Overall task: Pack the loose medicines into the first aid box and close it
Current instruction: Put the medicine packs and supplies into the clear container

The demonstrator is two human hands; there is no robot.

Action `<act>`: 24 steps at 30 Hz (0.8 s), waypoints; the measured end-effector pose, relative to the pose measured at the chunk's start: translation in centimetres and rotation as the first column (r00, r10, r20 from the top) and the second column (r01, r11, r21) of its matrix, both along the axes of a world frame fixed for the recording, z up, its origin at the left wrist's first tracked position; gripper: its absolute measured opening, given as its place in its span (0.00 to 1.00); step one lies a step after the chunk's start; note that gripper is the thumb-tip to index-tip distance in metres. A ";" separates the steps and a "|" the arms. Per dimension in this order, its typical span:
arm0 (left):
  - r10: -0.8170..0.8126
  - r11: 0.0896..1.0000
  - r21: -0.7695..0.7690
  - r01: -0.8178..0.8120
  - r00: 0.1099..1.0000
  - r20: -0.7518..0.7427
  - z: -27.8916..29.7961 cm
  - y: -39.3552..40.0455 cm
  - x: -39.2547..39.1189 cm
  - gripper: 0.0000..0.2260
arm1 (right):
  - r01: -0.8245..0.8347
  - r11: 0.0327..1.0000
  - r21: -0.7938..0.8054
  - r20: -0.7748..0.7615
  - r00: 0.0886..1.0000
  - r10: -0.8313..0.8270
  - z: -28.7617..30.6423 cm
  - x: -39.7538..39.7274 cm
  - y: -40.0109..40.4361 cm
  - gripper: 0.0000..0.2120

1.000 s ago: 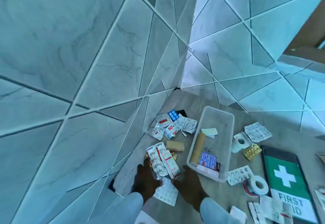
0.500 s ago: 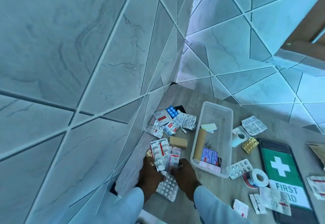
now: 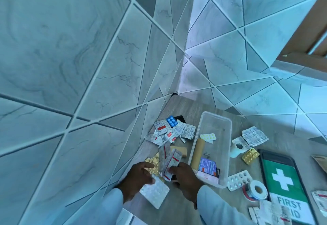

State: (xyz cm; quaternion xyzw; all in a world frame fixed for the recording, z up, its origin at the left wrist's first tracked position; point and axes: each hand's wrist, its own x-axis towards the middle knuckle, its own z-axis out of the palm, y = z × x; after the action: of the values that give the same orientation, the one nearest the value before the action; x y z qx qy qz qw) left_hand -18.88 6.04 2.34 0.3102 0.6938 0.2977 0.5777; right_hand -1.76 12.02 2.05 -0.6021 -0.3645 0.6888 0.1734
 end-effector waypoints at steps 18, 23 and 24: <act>0.337 0.923 0.206 -0.325 0.941 -0.026 4.1 4.7 13.7 0.07 | 0.409 0.833 0.372 -0.089 0.909 -0.407 4.3 18.8 3.3 0.07; 0.186 0.959 0.250 -0.132 0.961 -0.206 4.0 7.7 17.2 0.07 | 0.485 0.766 0.421 -0.042 0.854 -0.518 4.1 19.7 2.6 0.05; 0.149 0.963 0.255 -0.085 0.959 -0.242 3.9 8.2 17.6 0.06 | 0.491 0.754 0.436 -0.026 0.845 -0.534 3.9 19.6 2.5 0.05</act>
State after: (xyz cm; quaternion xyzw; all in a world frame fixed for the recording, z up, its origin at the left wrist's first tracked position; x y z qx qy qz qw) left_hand -1.26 14.24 6.27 0.3727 0.7391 0.3708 0.4212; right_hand 17.87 14.49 6.00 -0.6597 -0.3352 0.4868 0.4643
